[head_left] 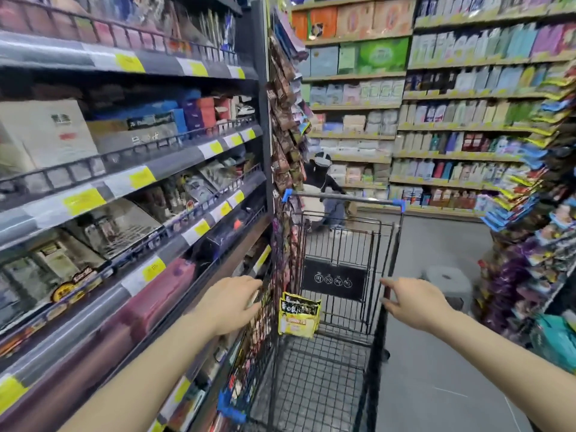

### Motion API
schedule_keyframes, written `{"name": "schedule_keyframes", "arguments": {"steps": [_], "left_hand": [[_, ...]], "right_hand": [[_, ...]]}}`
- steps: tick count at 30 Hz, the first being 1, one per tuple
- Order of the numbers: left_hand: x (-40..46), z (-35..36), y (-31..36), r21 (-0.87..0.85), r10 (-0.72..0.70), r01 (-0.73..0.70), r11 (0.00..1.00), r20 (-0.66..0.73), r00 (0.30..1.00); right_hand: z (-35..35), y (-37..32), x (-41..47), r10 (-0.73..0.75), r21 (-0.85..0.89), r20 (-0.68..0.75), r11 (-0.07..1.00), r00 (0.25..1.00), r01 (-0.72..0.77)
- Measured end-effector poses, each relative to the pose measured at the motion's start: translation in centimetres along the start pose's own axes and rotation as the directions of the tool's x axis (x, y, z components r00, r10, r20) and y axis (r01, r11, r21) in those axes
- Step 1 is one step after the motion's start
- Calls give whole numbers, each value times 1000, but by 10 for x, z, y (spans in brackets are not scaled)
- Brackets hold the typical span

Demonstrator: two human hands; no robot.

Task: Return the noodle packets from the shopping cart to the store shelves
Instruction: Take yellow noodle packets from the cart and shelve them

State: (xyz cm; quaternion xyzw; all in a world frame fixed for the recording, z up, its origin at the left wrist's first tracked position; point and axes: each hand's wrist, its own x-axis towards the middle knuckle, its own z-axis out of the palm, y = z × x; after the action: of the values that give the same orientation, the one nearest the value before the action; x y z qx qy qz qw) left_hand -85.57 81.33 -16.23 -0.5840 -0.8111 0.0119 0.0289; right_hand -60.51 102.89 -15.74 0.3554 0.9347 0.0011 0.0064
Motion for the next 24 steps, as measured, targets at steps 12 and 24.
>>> {"name": "schedule_keyframes", "arguments": {"steps": [12, 24], "left_hand": [[158, 109, -95, 20, 47, -52, 998, 196, 979], [270, 252, -124, -27, 230, -228, 973, 98, 968]], "right_hand": [[138, -15, 174, 55, 53, 227, 996, 972, -69], [319, -25, 305, 157, 78, 419, 975, 894, -207]]}}
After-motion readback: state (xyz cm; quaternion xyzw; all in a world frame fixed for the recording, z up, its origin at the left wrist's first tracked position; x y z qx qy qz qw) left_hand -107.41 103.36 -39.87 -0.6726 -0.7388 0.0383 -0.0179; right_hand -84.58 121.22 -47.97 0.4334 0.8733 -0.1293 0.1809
